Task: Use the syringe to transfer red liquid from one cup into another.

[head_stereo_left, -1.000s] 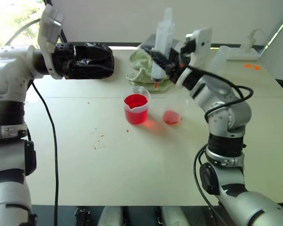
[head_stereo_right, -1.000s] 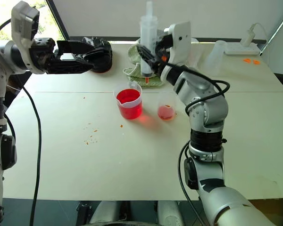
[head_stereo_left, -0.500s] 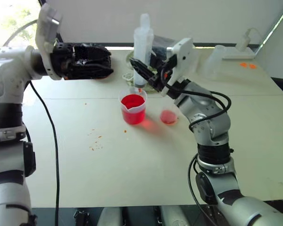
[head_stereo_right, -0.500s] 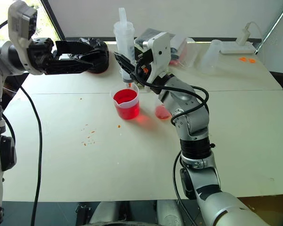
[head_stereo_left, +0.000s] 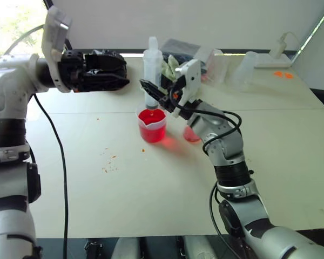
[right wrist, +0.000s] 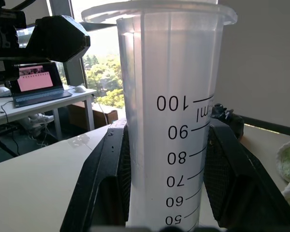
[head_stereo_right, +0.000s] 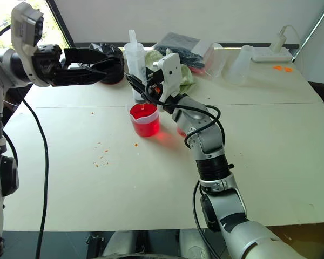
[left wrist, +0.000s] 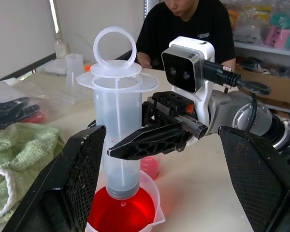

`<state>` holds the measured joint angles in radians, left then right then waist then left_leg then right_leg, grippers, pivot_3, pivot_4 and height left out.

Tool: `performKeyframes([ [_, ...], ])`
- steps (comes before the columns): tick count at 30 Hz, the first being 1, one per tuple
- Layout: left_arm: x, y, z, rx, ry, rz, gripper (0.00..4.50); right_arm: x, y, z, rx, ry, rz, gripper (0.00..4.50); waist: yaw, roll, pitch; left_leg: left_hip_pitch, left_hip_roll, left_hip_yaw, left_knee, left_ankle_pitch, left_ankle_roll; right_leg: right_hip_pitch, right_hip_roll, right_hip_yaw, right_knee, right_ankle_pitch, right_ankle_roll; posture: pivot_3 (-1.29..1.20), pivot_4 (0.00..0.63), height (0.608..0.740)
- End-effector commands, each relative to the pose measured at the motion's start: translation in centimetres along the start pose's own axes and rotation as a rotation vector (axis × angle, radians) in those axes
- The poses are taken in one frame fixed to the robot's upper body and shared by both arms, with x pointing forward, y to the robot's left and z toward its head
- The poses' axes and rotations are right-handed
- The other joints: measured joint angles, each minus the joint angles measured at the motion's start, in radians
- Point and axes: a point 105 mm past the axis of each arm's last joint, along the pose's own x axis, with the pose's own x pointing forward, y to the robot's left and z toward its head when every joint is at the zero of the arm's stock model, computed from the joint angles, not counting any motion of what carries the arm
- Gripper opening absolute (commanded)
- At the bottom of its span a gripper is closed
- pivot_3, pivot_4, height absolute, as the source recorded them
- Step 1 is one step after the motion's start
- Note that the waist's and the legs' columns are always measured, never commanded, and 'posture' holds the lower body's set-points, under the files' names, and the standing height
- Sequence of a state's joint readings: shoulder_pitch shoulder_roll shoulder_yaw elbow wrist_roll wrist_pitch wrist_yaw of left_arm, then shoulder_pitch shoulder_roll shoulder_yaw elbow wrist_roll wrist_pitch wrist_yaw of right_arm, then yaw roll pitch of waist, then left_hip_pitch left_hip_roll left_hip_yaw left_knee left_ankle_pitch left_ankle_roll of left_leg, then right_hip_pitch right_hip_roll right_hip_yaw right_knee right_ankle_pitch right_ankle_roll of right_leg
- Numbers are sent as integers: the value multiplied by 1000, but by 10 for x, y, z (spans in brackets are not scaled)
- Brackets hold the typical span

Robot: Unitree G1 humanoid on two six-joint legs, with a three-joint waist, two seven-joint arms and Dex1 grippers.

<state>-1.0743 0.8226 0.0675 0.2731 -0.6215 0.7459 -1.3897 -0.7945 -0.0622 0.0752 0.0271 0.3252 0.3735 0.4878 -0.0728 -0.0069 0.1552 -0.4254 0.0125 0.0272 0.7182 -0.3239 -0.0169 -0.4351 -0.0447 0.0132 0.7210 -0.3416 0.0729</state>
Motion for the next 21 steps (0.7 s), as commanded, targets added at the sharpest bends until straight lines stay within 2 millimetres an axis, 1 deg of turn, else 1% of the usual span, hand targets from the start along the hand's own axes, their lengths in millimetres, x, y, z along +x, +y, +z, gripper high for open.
performKeyframes([
  [1, -4, 0, 19, 81, -39, 20, 3895, 2, 5, 6, -31, -40, 22, 1422, 0, 0, 0, 0, 0, 0, 0, 0, 0, 0, 0, 0, 0, 0, 0, 0, 150, 711],
  [6, -5, 18, 11, 96, -30, 100, 3895, 1, 7, -2, -30, -29, 29, 1422, 1, 0, 0, 0, 0, 0, 0, 0, 0, 0, 0, 0, 0, 0, 0, 0, 150, 711],
  [8, -5, 24, 7, 94, -25, 107, 3895, 0, 10, -3, -31, -27, 37, 1422, 0, 0, 0, 0, 0, 0, 0, 0, 0, 0, 0, 0, 0, 0, 0, 0, 150, 711],
  [12, -2, 34, 2, 101, -12, 111, 3895, 0, 12, -4, -33, -27, 42, 1422, 1, 0, 0, 0, 0, 0, 0, 0, 0, 0, 0, -1, 0, 0, 0, 0, 150, 711],
  [14, 4, 41, 1, 101, -24, 122, 3895, -1, 11, -6, -37, -24, 42, 1422, 3, 0, 0, 0, 0, 0, 0, 0, 0, 0, 0, -1, 0, 0, 0, 0, 150, 711],
  [18, 14, 41, 4, 108, -38, 83, 3895, -1, 10, -10, -49, -19, 36, 1422, 1, 0, 0, 0, 0, 0, 0, 0, 0, 0, -1, -1, 0, 0, 0, 0, 150, 711],
  [21, 21, 45, 4, 131, -40, 90, 3895, 0, 9, -11, -58, -18, 33, 1422, -1, 0, 0, 0, 0, 0, 0, 0, 0, 0, 0, -1, 0, 0, 0, 0, 150, 711],
])
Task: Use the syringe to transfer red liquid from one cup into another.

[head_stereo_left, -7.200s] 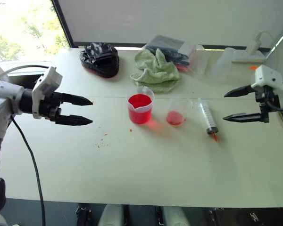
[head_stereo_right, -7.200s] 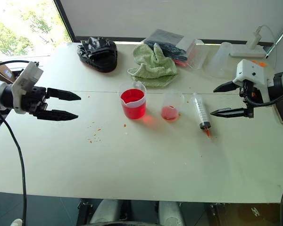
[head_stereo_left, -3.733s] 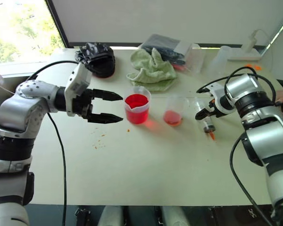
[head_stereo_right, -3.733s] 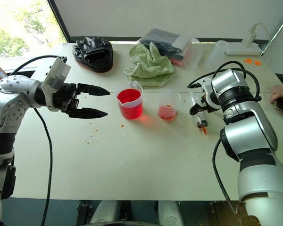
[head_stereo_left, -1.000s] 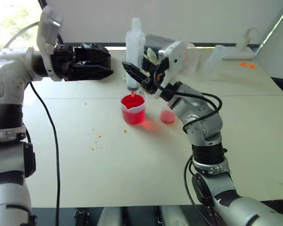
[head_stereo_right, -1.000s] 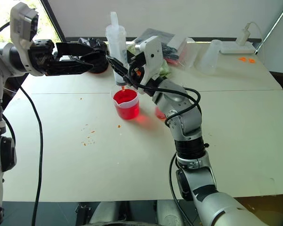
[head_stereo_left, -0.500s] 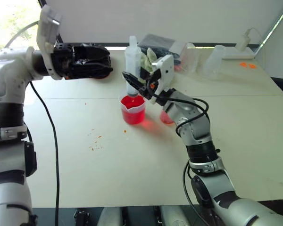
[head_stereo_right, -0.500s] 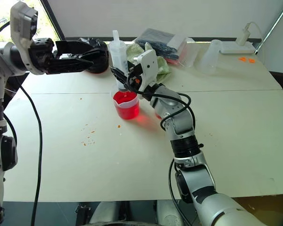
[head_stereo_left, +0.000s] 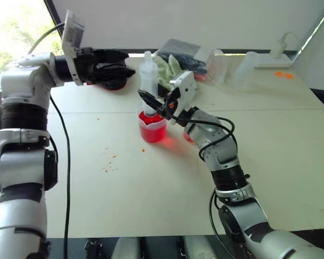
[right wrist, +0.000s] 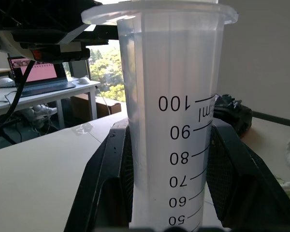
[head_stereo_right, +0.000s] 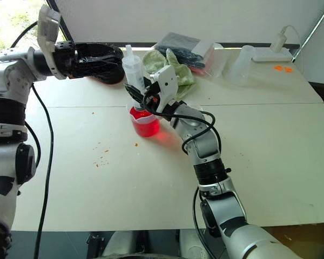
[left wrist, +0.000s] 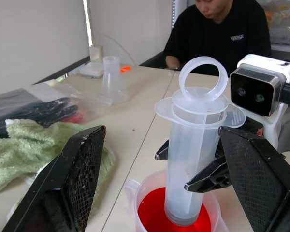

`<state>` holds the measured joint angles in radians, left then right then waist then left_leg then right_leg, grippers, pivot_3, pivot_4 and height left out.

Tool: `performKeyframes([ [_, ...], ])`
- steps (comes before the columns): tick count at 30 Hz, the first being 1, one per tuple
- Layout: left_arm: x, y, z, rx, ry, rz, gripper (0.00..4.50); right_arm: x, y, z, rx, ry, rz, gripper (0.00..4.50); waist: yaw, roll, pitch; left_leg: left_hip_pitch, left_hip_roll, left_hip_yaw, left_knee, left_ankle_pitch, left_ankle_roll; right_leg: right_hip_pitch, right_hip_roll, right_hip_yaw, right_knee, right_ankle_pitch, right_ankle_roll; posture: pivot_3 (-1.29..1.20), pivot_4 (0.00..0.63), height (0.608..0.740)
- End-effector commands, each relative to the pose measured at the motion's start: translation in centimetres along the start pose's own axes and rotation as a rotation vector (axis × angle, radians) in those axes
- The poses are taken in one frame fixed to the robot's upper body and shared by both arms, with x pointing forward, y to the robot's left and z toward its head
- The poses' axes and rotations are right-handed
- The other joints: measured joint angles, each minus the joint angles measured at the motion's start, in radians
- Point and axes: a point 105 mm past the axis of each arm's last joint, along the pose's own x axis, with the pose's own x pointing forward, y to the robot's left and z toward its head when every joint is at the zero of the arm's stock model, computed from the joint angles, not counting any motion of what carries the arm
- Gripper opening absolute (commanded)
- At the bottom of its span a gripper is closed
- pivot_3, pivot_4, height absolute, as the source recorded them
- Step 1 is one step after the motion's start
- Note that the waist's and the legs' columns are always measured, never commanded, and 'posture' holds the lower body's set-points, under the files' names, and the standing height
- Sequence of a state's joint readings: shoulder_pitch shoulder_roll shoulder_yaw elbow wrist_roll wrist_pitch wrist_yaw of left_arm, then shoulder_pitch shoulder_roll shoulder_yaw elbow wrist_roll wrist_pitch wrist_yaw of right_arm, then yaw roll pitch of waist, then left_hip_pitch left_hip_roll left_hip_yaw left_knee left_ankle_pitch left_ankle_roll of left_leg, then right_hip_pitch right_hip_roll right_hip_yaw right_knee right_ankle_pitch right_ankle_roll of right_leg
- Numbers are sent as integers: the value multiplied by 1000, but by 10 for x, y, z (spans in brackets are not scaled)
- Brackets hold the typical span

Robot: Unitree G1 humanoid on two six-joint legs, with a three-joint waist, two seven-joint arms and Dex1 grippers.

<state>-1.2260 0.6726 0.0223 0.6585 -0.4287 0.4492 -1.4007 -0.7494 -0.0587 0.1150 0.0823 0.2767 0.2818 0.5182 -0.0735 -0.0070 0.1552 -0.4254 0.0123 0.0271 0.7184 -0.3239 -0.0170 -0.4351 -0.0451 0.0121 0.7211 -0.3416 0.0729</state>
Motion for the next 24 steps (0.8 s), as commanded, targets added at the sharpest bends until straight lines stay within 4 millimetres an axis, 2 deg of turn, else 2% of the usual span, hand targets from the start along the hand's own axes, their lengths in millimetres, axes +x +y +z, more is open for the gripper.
performKeyframes([
  [1, 2, 2, 18, 90, -19, 9, 3895, 3, 4, 11, -31, -48, 16, 1422, 0, 0, 0, 0, 0, 0, 0, 0, 0, 0, 0, 0, 0, 0, 0, 0, 150, 711],
  [4, 7, 5, 15, 93, -20, 15, 3895, 4, 6, 11, -34, -50, 22, 1422, 0, 0, 0, 0, 0, 0, 0, 0, 0, 0, 0, 0, 0, 0, 0, 0, 150, 711],
  [12, 18, 12, 24, 92, -69, 33, 3895, 3, 8, 6, -38, -40, 30, 1422, 1, 0, 0, 0, 0, 0, 0, 0, 0, 0, 0, 0, 0, 0, 0, 0, 150, 711],
  [24, 27, 15, 21, 91, -70, 35, 3895, 5, 10, 2, -39, -34, 39, 1422, 1, 0, 0, 0, 0, 0, 0, 0, 0, 0, 0, 0, 0, 0, 0, 0, 150, 711],
])
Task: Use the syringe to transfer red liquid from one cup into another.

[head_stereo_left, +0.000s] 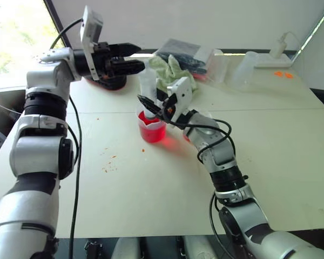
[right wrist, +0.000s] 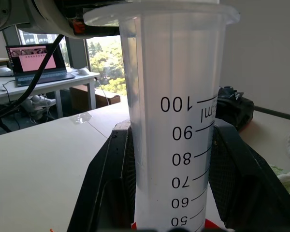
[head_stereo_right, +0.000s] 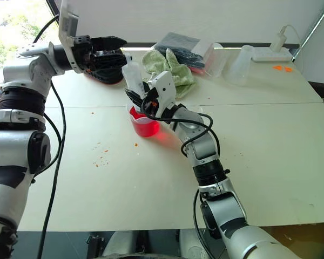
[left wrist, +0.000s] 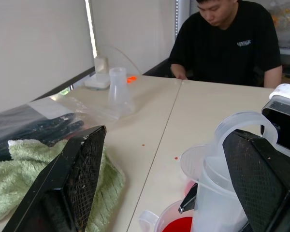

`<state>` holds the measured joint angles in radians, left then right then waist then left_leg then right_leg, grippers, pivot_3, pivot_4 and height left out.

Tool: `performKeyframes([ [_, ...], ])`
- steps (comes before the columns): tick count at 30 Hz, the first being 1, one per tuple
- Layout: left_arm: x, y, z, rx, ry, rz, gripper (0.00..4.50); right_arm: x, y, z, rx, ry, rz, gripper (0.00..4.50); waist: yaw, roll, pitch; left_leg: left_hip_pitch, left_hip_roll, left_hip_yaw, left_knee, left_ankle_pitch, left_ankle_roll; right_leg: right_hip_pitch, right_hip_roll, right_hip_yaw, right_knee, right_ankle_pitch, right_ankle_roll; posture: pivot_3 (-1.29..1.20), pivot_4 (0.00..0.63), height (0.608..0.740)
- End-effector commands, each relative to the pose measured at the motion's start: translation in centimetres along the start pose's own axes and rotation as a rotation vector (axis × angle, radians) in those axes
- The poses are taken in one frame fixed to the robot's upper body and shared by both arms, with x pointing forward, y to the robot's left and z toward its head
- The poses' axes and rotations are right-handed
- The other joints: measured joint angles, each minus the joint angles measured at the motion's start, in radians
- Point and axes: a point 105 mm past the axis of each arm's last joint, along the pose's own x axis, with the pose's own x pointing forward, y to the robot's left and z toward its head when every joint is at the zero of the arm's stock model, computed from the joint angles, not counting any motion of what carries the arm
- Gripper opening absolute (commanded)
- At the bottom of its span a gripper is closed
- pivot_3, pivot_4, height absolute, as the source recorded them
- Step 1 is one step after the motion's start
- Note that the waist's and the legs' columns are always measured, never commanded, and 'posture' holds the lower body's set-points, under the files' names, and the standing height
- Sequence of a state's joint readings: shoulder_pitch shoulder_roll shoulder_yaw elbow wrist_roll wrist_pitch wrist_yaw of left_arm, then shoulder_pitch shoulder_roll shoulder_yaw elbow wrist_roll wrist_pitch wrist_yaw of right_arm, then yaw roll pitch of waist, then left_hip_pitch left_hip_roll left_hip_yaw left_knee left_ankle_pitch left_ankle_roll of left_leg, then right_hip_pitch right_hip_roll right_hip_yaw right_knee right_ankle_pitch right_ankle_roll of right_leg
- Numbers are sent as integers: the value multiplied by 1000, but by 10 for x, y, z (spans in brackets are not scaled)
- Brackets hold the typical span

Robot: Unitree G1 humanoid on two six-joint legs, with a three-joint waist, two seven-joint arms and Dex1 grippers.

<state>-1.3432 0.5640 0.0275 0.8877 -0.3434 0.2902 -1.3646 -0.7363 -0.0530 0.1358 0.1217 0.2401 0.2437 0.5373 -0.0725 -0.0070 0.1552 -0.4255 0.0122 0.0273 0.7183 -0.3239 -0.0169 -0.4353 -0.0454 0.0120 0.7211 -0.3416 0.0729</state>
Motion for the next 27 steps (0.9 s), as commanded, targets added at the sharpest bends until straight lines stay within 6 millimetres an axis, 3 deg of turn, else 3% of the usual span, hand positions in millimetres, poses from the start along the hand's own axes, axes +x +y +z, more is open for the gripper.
performKeyframes([
  [1, 1, 1, 22, 66, -40, 5, 3895, 4, 7, 15, -21, -64, 24, 1422, 0, 0, 0, 0, 0, 0, 0, 0, 0, 0, 0, 0, 0, 0, 0, 0, 150, 711],
  [13, 6, -5, 15, 32, -18, -46, 3895, 5, 7, 15, -31, -62, 29, 1422, -1, 0, 0, 0, 0, 0, 0, 0, 0, 0, 0, 0, 0, 0, 0, 0, 150, 711],
  [16, 6, -12, 12, 8, -1, -98, 3143, 4, 7, 15, -35, -62, 31, 1422, 0, 0, 0, 0, 0, 0, 0, 0, 0, 0, 0, 0, 0, 0, 0, 0, 150, 711],
  [22, 6, -14, 11, -3, 3, -109, 229, 4, 8, 15, -37, -61, 32, 1422, 0, 0, 0, 0, 0, 0, 0, 0, 0, 0, 0, 0, 0, 0, 0, 0, 150, 711],
  [23, 6, -14, 11, -6, 3, -110, 55, 4, 8, 15, -37, -61, 33, 1422, -1, 0, 0, 0, 0, 0, 0, 0, 0, 0, 0, 0, 0, 0, 0, 0, 150, 711],
  [27, 6, -15, 10, -14, 5, -119, 55, 4, 8, 15, -39, -61, 33, 1422, -1, 0, 0, 0, 0, 0, 0, 0, 0, 0, 0, 0, 0, 0, 0, 0, 150, 711],
])
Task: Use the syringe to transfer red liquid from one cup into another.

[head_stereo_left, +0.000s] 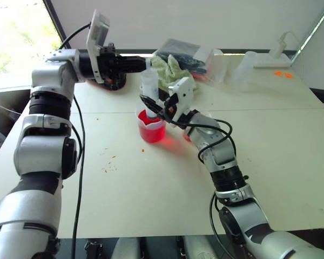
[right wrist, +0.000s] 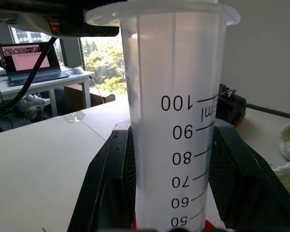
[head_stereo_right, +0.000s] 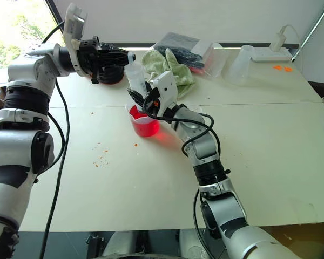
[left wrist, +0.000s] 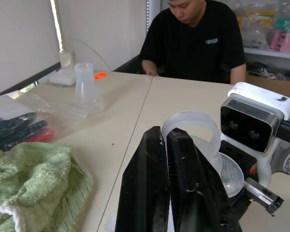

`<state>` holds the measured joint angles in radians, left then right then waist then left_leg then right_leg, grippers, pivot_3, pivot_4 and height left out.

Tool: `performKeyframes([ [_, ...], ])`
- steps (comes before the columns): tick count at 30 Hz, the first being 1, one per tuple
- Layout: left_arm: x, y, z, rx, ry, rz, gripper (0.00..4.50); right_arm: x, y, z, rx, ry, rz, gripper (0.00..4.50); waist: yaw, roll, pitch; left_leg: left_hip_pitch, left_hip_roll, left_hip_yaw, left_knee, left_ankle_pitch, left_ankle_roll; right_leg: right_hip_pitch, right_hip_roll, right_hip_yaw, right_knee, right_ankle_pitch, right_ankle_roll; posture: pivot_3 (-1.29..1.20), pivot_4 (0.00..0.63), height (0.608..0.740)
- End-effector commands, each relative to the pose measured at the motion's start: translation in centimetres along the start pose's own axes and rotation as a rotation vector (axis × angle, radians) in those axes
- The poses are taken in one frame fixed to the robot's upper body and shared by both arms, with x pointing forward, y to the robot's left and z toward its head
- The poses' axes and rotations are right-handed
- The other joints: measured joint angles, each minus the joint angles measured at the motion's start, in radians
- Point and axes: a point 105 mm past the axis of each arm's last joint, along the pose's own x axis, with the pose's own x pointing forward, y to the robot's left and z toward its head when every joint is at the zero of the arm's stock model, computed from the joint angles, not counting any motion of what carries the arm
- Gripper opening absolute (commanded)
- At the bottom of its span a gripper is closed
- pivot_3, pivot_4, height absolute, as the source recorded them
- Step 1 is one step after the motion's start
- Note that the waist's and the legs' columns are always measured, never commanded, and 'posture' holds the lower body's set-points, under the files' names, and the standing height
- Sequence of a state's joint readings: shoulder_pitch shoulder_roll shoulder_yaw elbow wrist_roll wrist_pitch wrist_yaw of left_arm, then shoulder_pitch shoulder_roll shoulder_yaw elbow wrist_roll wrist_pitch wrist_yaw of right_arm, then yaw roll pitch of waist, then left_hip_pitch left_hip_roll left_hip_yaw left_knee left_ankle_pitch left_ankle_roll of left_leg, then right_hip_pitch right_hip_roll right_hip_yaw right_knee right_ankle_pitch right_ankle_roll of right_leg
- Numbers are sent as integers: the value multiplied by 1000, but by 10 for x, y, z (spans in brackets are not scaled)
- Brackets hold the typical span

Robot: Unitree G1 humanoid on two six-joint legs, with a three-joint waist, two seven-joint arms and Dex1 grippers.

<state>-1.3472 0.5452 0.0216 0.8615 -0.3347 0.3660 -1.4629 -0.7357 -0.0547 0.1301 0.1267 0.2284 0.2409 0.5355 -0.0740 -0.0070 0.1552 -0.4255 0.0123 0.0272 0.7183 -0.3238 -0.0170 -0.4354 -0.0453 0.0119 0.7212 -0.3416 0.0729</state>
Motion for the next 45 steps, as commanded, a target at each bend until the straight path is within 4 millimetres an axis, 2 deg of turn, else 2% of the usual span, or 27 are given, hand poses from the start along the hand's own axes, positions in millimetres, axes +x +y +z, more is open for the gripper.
performKeyframes([
  [1, -2, -2, 11, 36, -9, 0, 55, 5, 11, 17, -31, -67, 45, 1422, 0, 0, 0, 0, 0, 0, 0, 0, 0, 0, 0, 0, 0, 0, 0, 0, 150, 711],
  [6, -1, -3, 13, 26, -20, -11, 55, 5, 11, 16, -31, -67, 46, 1422, 1, 0, 0, 0, 0, 0, 0, 0, 0, 0, 0, 0, 0, 0, 0, 0, 150, 711],
  [14, 1, -3, 33, -46, -144, -6, 55, 4, 13, 14, -29, -64, 48, 1422, 1, 0, 0, 0, 0, 0, 0, 0, 0, 0, 0, 0, 0, 0, 0, 0, 150, 711],
  [20, 2, -2, 39, -76, -192, 5, 55, 3, 14, 14, -27, -65, 50, 1422, 0, 0, 0, 0, 0, 0, 0, 0, 0, 0, 0, 0, 0, 0, 0, 0, 150, 711],
  [45, 1, -2, 67, -33, -265, 16, 55, 6, 30, 0, 11, -54, 73, 1422, 1, 0, 0, 0, 0, 0, 0, 0, 0, 0, 0, 0, 0, 0, 0, 0, 150, 711],
])
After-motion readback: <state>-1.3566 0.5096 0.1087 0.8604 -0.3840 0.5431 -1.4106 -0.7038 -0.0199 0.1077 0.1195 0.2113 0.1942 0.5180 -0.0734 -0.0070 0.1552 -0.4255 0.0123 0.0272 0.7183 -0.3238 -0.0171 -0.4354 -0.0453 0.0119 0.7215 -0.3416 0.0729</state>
